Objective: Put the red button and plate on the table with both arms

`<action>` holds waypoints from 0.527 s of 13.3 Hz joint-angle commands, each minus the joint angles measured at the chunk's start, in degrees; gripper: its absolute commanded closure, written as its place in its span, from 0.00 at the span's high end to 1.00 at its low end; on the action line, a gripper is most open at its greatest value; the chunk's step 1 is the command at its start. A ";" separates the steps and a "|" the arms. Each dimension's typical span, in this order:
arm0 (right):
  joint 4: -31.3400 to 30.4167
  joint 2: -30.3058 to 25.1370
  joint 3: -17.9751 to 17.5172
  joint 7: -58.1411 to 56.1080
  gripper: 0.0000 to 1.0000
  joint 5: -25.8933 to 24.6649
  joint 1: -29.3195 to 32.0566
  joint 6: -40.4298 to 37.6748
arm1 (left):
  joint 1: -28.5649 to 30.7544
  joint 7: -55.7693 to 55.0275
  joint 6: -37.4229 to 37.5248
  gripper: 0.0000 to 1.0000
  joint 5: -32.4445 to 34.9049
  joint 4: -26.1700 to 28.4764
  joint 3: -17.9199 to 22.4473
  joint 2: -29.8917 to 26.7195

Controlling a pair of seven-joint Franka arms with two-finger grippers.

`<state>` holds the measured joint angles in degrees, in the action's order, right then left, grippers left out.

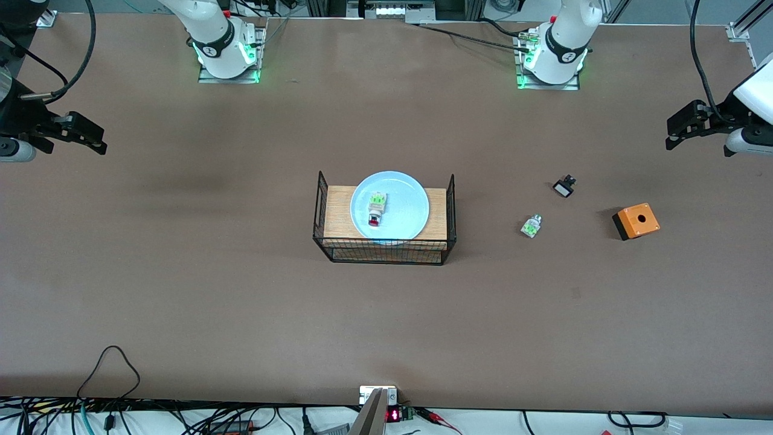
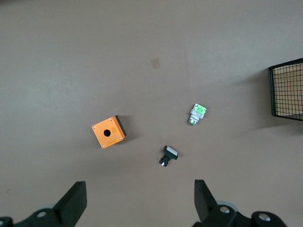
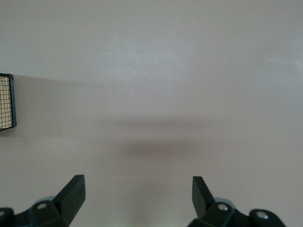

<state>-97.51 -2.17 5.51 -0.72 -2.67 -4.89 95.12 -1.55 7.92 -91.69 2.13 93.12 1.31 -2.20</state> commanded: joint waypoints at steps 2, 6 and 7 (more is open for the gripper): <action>0.39 -0.29 0.20 -0.60 1.00 0.38 -0.21 -0.99 | -0.03 0.87 2.04 1.00 -0.29 -2.16 -0.08 1.06; 0.39 -0.29 0.20 -0.60 1.00 0.38 -0.21 -1.34 | -0.03 0.70 2.13 1.00 -0.20 -2.16 -0.96 1.15; 0.39 -0.29 0.20 -0.69 1.00 0.38 -0.21 -1.34 | -0.12 0.61 2.74 1.00 -0.20 -2.16 -1.05 1.06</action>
<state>-97.51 -2.17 5.51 -0.72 -2.67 -4.89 94.88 -1.64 7.92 -90.99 2.13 92.94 0.75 -1.90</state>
